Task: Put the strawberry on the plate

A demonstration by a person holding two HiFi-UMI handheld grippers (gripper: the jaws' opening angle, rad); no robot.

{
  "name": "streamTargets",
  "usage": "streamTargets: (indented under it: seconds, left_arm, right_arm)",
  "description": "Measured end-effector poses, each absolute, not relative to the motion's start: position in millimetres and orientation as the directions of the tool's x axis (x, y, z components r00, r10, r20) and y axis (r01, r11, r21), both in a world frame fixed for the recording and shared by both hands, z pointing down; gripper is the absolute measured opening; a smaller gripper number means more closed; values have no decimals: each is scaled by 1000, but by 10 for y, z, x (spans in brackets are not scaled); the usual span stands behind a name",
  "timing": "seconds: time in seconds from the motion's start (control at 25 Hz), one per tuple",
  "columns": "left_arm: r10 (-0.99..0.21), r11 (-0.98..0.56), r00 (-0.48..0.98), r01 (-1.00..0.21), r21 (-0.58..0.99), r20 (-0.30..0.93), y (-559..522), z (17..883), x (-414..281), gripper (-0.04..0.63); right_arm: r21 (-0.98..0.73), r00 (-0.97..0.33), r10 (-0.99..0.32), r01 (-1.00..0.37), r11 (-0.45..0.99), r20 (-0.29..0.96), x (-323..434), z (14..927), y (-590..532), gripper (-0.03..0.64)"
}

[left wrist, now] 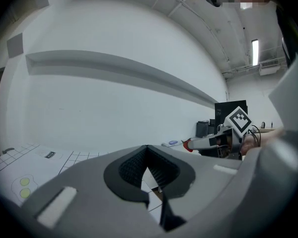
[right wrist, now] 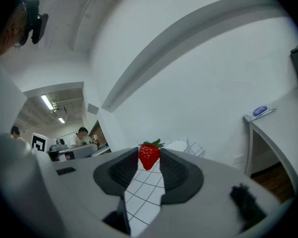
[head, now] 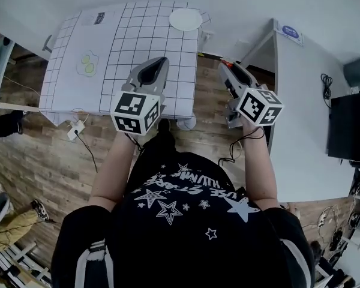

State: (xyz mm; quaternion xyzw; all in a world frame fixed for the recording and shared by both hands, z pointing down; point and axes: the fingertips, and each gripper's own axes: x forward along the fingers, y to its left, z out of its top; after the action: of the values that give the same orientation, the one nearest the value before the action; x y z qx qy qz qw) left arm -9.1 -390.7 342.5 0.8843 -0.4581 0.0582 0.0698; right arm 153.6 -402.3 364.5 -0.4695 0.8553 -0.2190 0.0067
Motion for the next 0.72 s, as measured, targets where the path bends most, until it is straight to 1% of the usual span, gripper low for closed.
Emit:
streamTargets:
  seconds: [0.28, 0.72]
  left_arm:
    - [-792, -575, 581, -813, 92, 189, -4629, 3477, -382, 6]
    - [-782, -569, 583, -812, 131, 220, -5461, 3669, -815, 8]
  right_arm:
    - [-385, -539, -806, -817, 429, 244, 1298, 3757, -4715, 146]
    - [-372, -501, -807, -846, 382, 312, 990, 3955, -5534, 146]
